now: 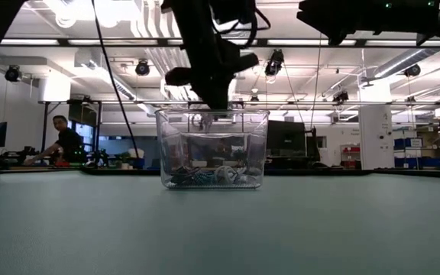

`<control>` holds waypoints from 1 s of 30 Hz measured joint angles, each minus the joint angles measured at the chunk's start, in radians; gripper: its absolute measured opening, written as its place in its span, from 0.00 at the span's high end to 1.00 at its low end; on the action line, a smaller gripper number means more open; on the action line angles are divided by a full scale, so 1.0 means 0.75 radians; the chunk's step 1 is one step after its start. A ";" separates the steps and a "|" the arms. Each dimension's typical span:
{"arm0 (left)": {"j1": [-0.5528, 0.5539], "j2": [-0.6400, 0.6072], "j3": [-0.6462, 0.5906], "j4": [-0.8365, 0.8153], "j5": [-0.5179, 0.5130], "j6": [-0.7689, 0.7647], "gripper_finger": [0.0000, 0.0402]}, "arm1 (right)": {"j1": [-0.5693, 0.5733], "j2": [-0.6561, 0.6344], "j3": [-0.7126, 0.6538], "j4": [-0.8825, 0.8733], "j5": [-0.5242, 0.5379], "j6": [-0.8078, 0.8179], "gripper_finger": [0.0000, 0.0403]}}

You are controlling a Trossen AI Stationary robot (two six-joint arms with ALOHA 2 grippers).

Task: Pick and place USB-C Cables
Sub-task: Put the white charger cable into the transparent bin

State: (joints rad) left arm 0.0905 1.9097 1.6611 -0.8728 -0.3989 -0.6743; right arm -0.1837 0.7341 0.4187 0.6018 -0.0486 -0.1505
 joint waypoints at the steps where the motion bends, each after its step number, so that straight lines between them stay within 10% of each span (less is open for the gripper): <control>1: 0.003 0.009 -0.001 0.000 0.007 -0.002 0.98 | 0.000 0.000 0.000 0.000 0.000 -0.002 0.58; 30: 0.028 0.108 -0.044 0.049 0.030 -0.070 0.95 | 0.000 0.000 0.000 -0.004 -0.001 -0.010 0.58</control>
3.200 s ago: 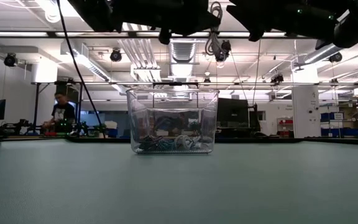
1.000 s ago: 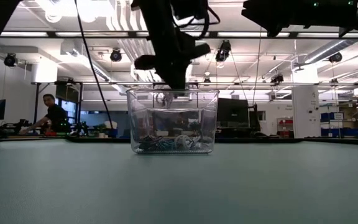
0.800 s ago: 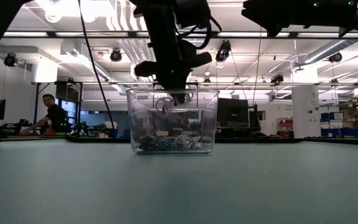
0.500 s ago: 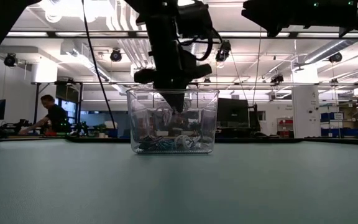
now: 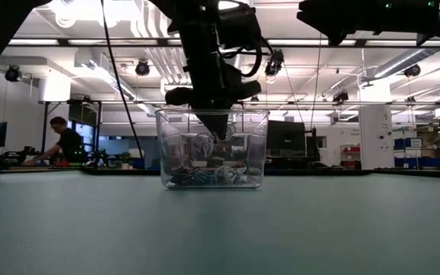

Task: Pick and place USB-C Cables
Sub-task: Put the white charger cable into the transparent bin

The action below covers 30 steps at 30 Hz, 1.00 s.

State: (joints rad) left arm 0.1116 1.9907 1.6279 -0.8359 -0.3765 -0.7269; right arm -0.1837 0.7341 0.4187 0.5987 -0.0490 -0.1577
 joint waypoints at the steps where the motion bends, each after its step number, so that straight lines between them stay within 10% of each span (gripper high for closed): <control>1: 0.000 0.000 0.000 0.001 -0.001 0.000 0.95 | 0.000 0.000 0.000 0.000 0.000 0.000 0.58; 30: 0.000 -0.002 -0.001 0.022 0.007 0.000 0.87 | -0.001 0.000 0.000 0.000 -0.001 0.001 0.58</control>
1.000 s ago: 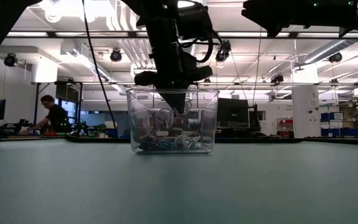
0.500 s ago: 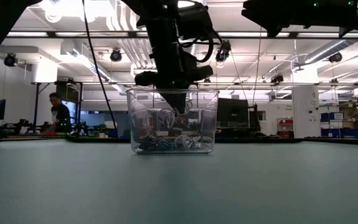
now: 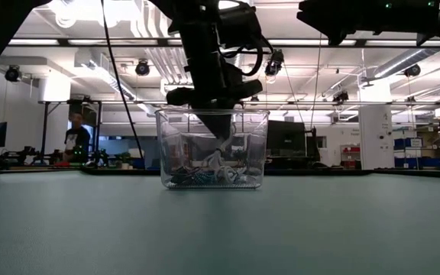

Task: Pick and place USB-C Cables
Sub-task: Put the white charger cable into the transparent bin, then return to home position

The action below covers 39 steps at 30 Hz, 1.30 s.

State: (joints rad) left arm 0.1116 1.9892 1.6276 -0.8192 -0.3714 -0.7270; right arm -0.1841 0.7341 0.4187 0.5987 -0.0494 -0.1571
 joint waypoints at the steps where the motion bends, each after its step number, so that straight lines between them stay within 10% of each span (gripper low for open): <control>1: 0.000 0.000 0.000 0.000 0.000 0.000 0.85 | 0.000 0.000 0.000 0.000 0.000 0.000 0.58; 11: -0.004 -0.032 -0.001 -0.004 0.001 0.040 0.67 | 0.000 0.000 0.000 -0.001 0.000 0.000 0.58; 28: -0.198 -0.236 -0.044 -0.071 -0.128 0.382 0.66 | 0.000 0.001 0.000 -0.034 0.000 -0.045 0.58; 39: -0.409 -0.474 -0.389 0.205 -0.185 0.738 0.66 | 0.001 0.002 -0.034 -0.121 -0.068 -0.104 0.62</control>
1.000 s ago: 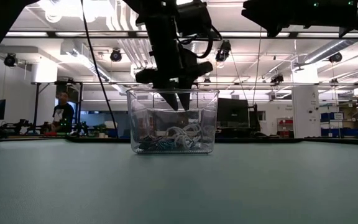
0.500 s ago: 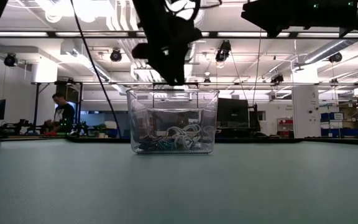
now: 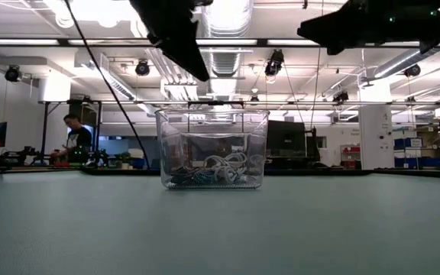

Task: Pick and place USB-C Cables
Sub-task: Return to home position

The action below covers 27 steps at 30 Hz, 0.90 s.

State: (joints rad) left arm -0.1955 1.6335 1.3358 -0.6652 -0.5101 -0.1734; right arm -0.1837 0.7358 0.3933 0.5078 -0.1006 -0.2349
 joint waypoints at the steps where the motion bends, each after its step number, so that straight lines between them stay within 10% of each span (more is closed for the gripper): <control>1: -0.009 -0.034 -0.049 0.062 -0.002 0.028 0.66 | 0.000 0.000 -0.006 -0.015 -0.024 -0.004 0.64; 14: -0.016 -0.606 -0.746 0.834 0.004 0.282 0.66 | 0.003 -0.019 -0.161 -0.013 -0.086 0.021 0.89; 27: -0.016 -1.001 -1.168 1.162 0.010 0.274 0.66 | 0.003 -0.156 -0.280 -0.011 -0.091 0.075 0.98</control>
State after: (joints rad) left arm -0.2073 0.8829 0.4598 0.2066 -0.5030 0.0319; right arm -0.1814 0.6188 0.1832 0.4995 -0.1688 -0.1784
